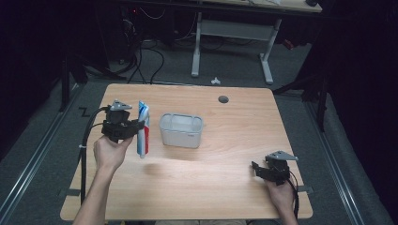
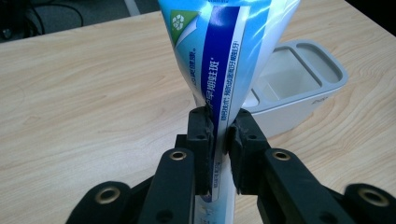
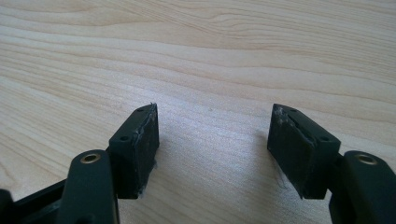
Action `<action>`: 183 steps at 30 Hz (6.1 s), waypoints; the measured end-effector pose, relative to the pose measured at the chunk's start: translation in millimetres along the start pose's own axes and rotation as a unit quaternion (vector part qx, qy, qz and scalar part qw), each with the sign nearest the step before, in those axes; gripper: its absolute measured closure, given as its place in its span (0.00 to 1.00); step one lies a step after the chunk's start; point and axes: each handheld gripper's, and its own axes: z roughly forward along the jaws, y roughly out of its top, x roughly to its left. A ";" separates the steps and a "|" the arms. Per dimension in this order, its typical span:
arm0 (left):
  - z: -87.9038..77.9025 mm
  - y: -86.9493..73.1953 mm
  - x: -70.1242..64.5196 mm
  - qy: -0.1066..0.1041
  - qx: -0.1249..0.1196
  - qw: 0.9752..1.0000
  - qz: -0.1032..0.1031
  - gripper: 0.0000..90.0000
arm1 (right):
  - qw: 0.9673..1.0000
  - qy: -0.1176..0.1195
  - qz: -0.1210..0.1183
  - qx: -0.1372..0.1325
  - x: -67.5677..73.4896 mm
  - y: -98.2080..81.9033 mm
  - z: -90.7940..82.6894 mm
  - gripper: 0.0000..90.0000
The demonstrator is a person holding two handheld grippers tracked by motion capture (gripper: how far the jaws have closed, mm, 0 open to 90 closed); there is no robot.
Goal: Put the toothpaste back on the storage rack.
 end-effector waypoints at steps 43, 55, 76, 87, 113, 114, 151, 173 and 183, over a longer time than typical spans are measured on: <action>6.1 87.5 -58.6 -0.041 -0.079 0.995 0.047 0.92 | 1.000 0.006 -0.002 -0.002 -1.0 -0.1 0.0 0.38; 29.1 88.1 -61.8 -0.031 -0.085 0.995 0.048 0.93 | 1.000 0.007 -0.002 -0.001 -0.5 -0.2 -0.1 0.38; 55.7 66.9 -60.3 -0.028 -0.077 0.996 0.040 0.93 | 1.000 0.005 -0.004 0.000 -0.4 -0.1 -0.1 0.38; 65.1 58.2 -61.8 -0.029 -0.073 0.996 0.037 0.93 | 1.000 0.005 -0.005 -0.001 -0.1 -0.1 0.1 0.38; 82.4 37.3 -60.1 -0.017 -0.067 0.997 0.029 0.93 | 1.000 0.004 -0.005 -0.001 0.3 -0.1 0.2 0.38; 83.1 36.8 -59.9 -0.017 -0.066 0.997 0.028 0.93 | 1.000 0.004 -0.005 -0.001 0.3 -0.1 0.2 0.38; 99.2 19.0 -51.8 -0.023 -0.048 0.999 -0.001 0.93 | 1.000 0.002 -0.006 -0.001 0.9 0.0 0.3 0.38; 102.4 16.1 -43.5 -0.025 -0.029 0.999 -0.012 0.85 | 1.000 0.003 -0.005 0.000 0.7 0.0 0.2 0.38; 101.4 14.8 -43.1 -0.026 -0.035 0.999 -0.004 0.77 | 1.000 0.002 -0.006 0.000 0.9 0.0 0.3 0.38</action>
